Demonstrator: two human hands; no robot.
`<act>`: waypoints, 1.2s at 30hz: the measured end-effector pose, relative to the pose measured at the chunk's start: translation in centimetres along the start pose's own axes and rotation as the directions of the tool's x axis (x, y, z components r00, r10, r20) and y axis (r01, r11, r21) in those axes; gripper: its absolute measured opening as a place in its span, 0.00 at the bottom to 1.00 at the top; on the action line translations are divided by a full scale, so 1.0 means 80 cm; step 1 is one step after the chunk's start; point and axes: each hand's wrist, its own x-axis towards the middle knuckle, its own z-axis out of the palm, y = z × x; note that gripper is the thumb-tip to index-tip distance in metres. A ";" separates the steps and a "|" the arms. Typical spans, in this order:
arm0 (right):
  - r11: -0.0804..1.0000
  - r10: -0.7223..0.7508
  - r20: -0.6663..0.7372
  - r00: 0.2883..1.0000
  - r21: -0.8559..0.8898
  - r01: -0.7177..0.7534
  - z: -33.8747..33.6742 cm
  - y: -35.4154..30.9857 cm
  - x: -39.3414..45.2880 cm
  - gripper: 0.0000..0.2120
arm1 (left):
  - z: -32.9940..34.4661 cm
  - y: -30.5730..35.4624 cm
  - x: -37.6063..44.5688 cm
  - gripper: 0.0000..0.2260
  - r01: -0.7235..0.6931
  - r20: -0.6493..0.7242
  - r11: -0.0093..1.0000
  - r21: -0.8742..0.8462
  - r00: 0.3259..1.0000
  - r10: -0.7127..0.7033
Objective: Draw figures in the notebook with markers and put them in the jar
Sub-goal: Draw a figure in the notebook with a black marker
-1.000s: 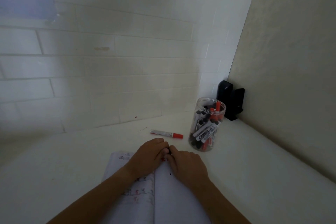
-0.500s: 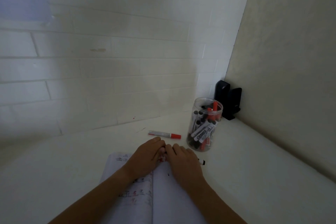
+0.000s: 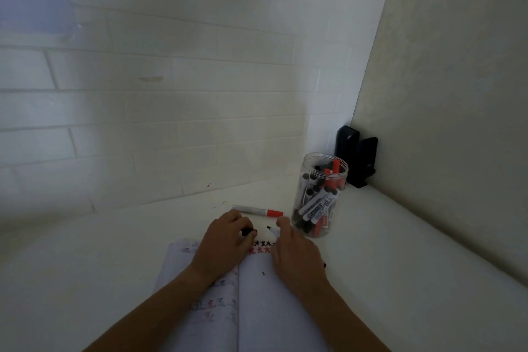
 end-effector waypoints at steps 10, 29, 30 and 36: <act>0.951 0.010 -0.091 0.996 0.308 0.018 -0.024 0.020 0.001 0.17 | 0.006 -0.006 -0.003 0.25 0.059 0.276 0.989 0.134 0.956 -0.094; 0.602 0.317 0.226 0.921 0.703 -0.379 -0.045 0.016 0.001 0.11 | 0.005 -0.009 0.001 0.31 0.075 0.426 0.983 0.170 0.894 -0.142; 0.593 0.332 0.242 0.911 0.698 -0.402 -0.046 0.016 0.001 0.11 | 0.004 -0.009 0.001 0.31 0.072 0.426 0.982 0.176 0.894 -0.141; 0.552 0.419 0.251 0.873 0.693 -0.464 -0.048 0.025 0.003 0.11 | 0.001 -0.008 0.002 0.34 0.053 0.446 0.980 0.193 0.885 -0.136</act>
